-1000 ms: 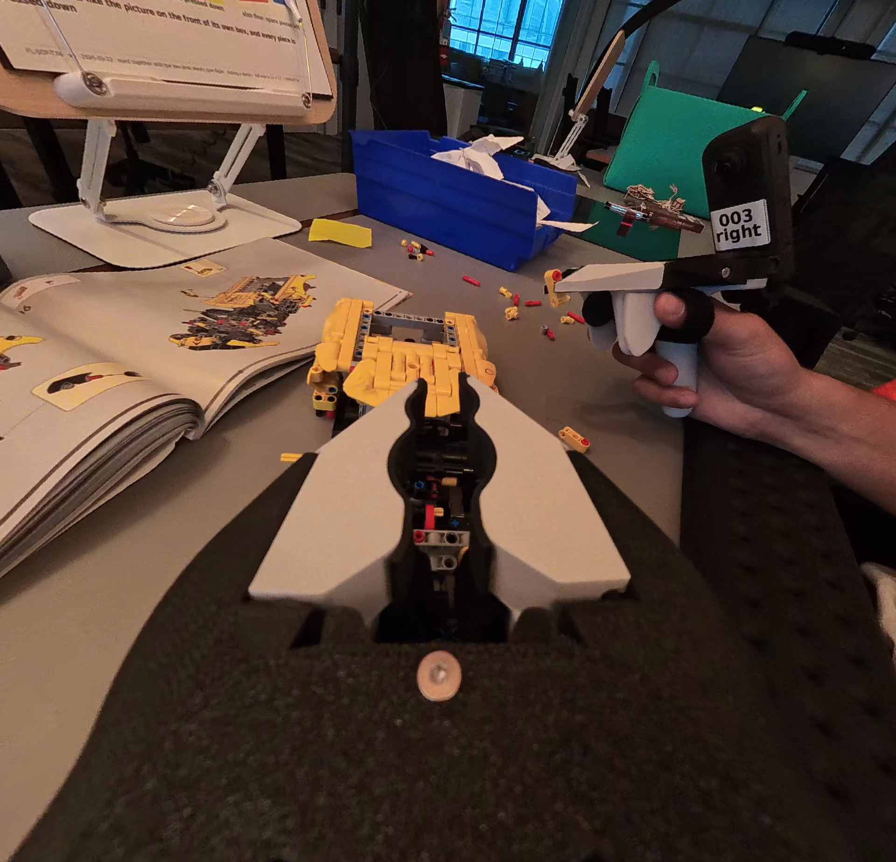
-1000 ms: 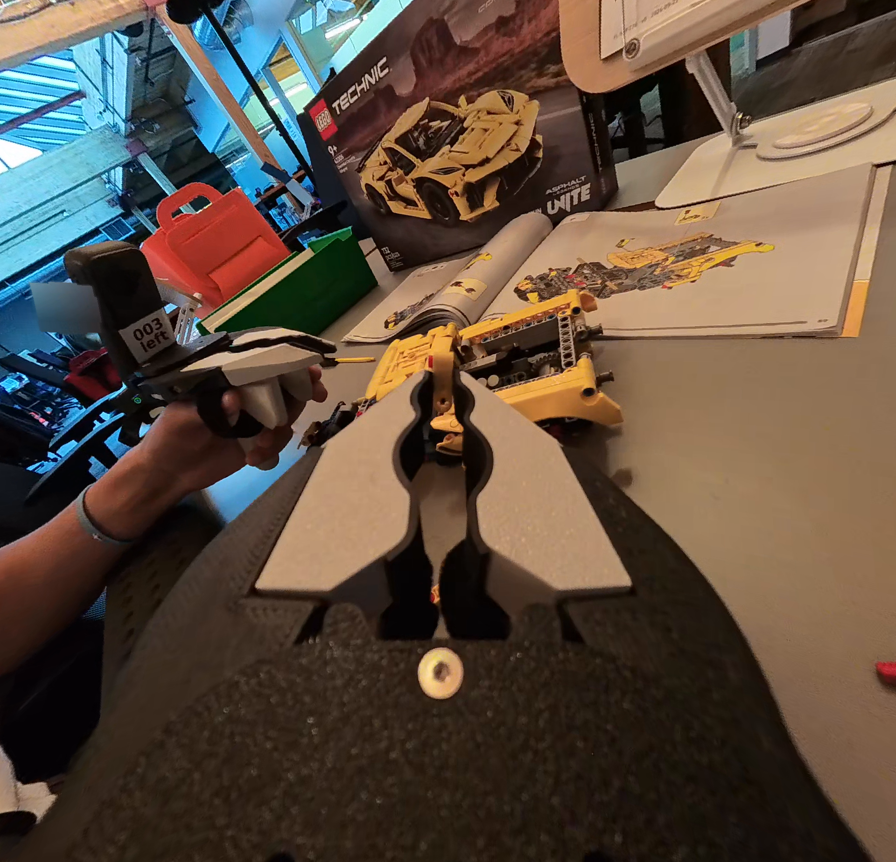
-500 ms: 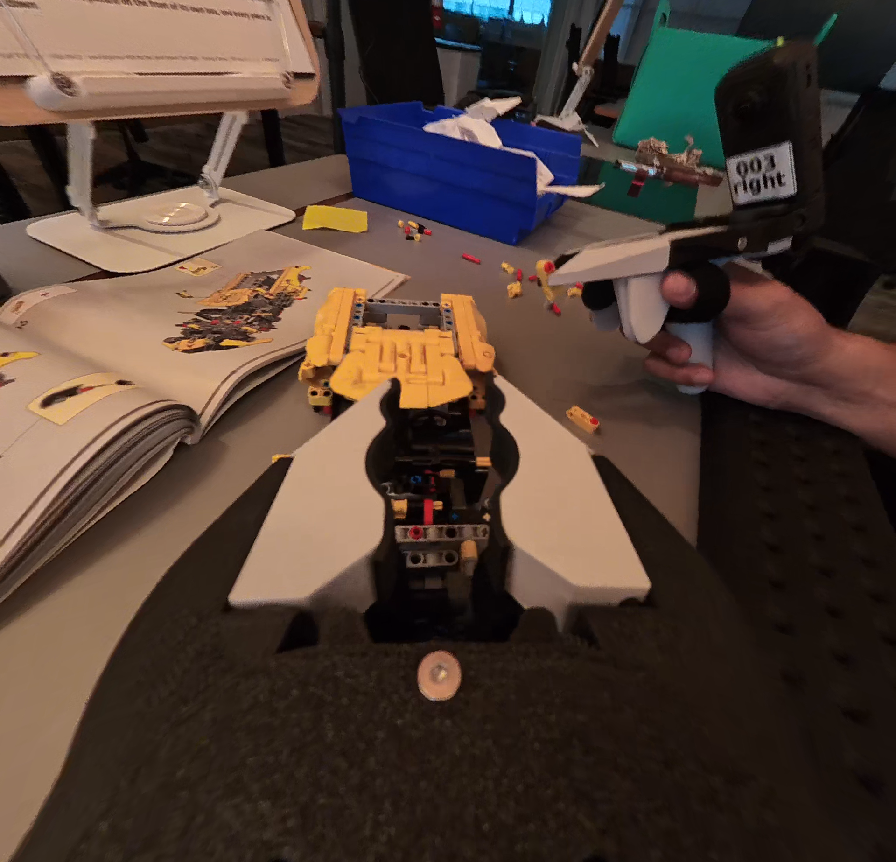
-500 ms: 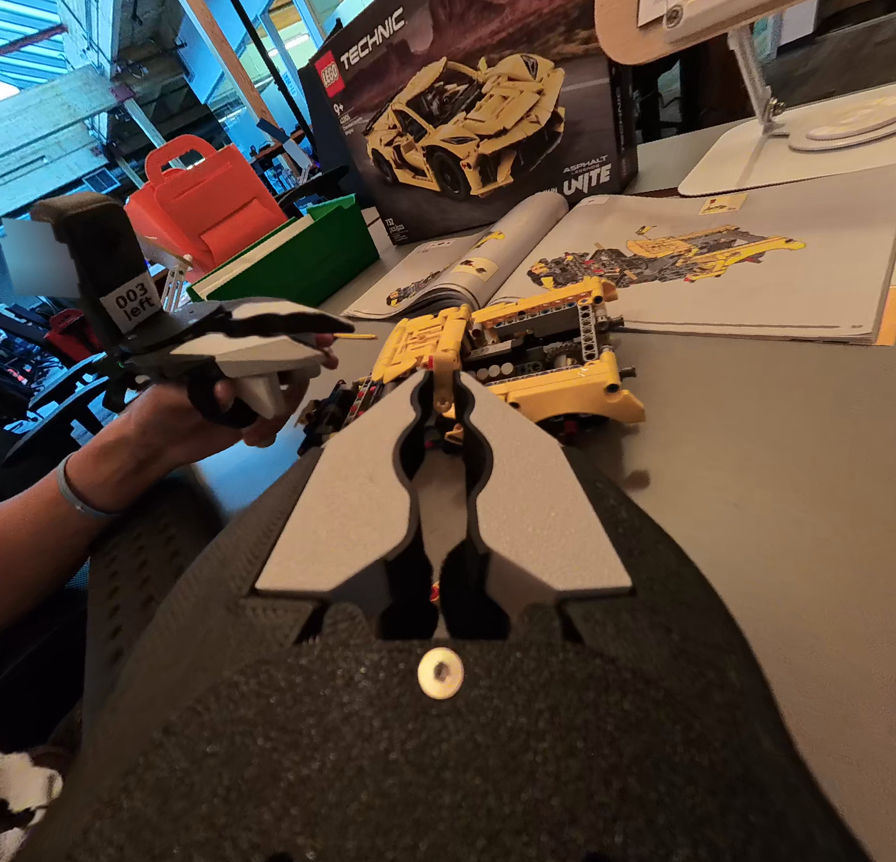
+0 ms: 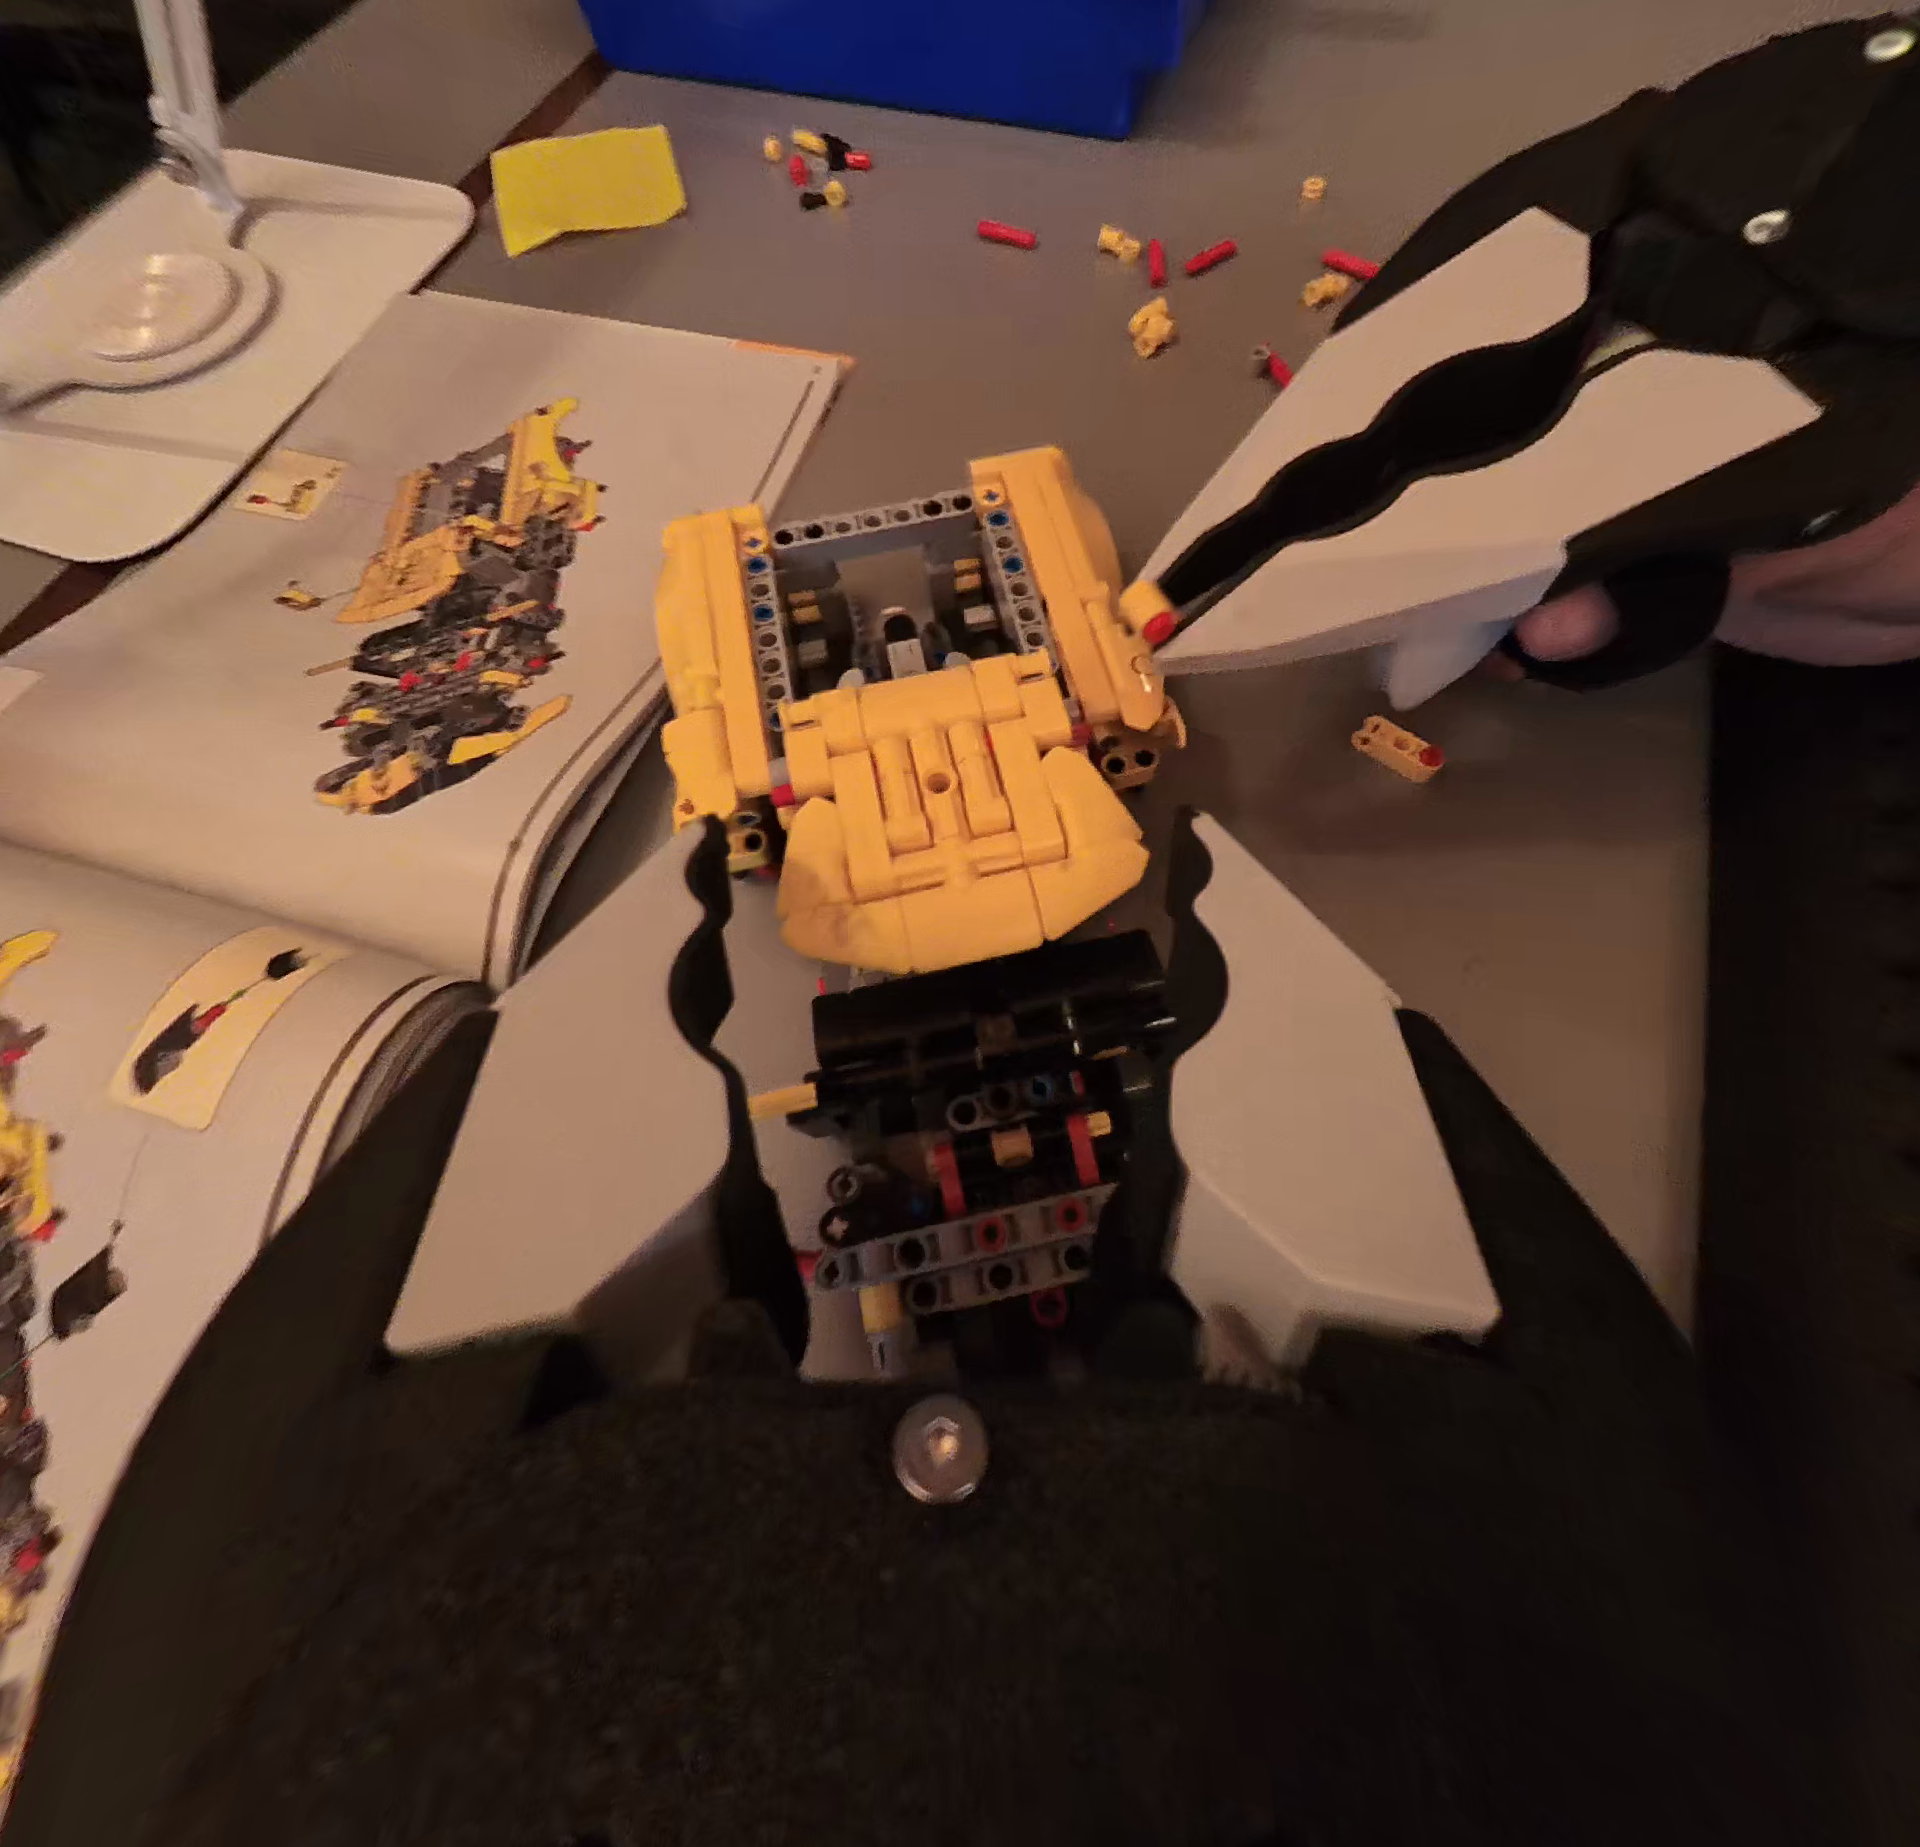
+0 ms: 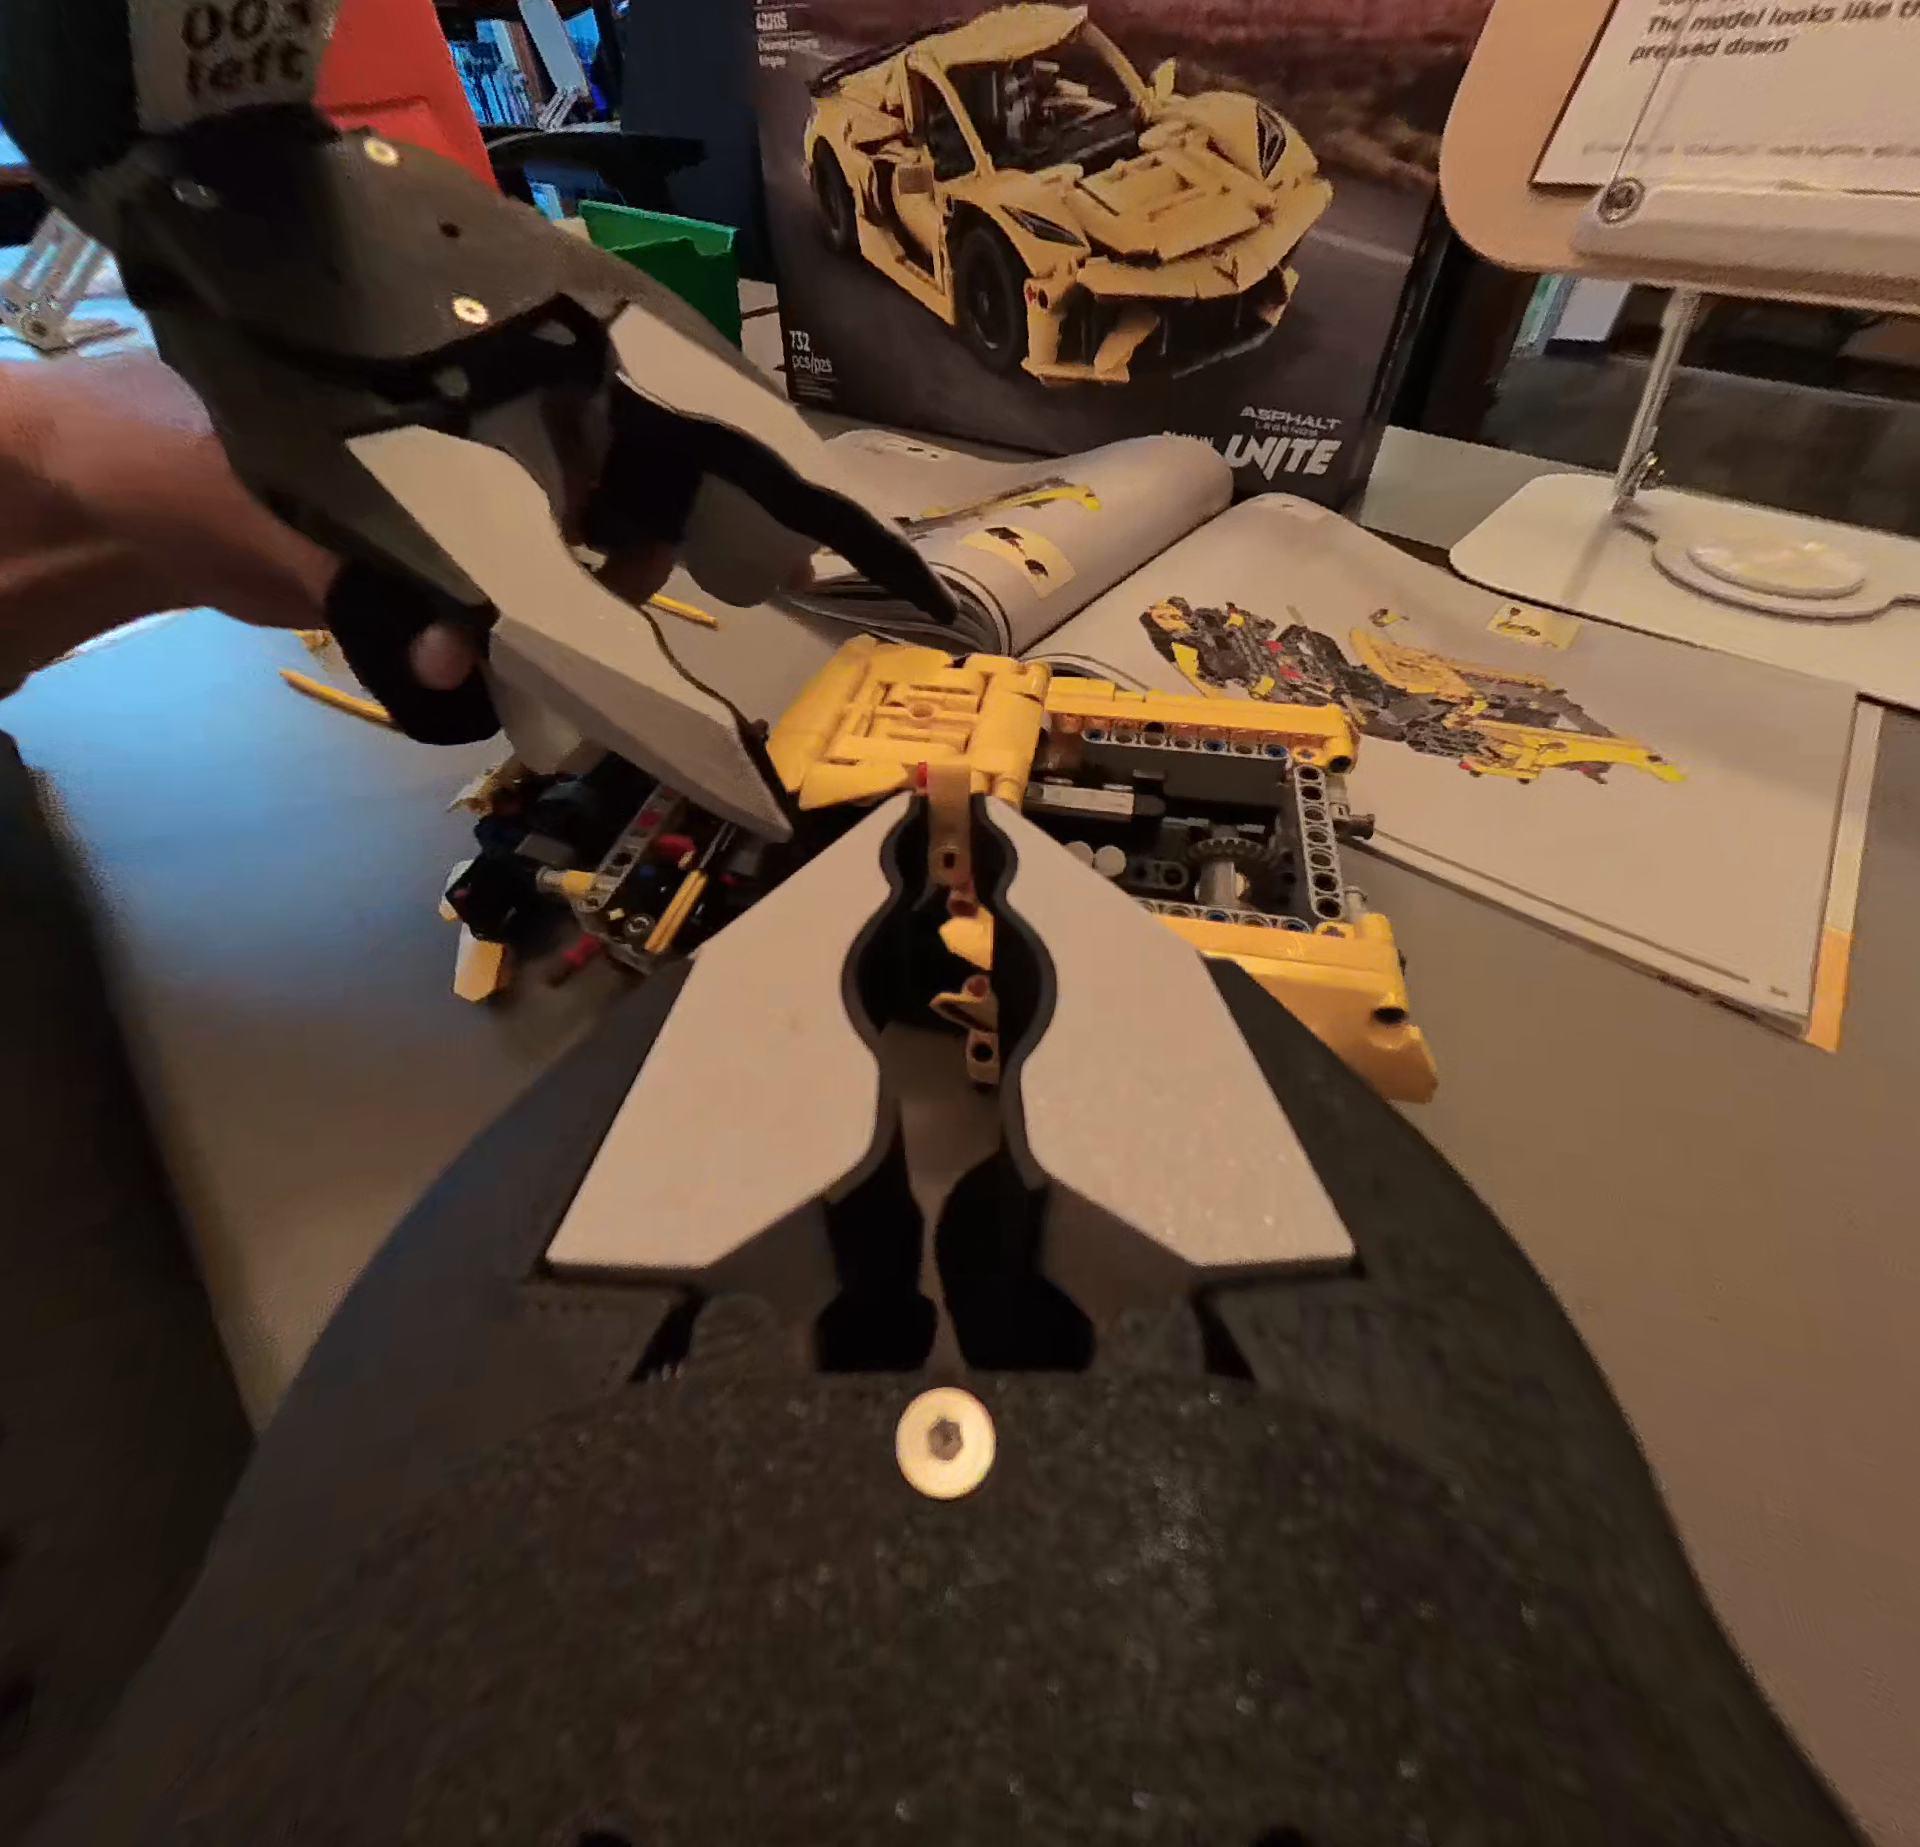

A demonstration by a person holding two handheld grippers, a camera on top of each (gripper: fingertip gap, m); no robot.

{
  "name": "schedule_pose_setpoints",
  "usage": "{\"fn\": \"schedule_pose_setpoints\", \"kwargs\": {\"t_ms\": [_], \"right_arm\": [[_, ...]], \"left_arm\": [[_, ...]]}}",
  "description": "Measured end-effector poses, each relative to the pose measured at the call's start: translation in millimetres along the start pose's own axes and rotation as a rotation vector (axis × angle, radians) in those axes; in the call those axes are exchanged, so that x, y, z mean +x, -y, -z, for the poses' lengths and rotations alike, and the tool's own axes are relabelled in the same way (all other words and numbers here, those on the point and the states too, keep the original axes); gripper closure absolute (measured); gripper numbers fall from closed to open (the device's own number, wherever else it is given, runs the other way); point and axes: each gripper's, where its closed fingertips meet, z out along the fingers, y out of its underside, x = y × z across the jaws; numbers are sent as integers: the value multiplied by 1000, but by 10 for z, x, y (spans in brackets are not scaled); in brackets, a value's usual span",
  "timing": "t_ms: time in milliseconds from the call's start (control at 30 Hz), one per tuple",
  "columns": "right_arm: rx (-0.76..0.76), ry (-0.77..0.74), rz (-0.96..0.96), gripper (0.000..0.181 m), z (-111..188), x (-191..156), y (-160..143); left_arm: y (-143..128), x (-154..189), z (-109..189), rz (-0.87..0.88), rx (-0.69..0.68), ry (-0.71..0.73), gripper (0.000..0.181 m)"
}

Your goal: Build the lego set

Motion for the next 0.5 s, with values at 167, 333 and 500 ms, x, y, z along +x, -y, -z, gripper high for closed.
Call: {"fn": "schedule_pose_setpoints", "kwargs": {"t_ms": [167, 333, 500], "right_arm": [[-47, -3, 14, 174, -127, -15, -40], [-97, -17, 49, 174, -156, -47, -107], [-78, -16, 38, 175, -143, -31, -80]], "left_arm": [[-31, 75, -100, 14, -30, -52, 97], [-57, 38, -149, 10, -8, 0, 100], [-61, 18, -148, 9, 28, 34, 102]]}}
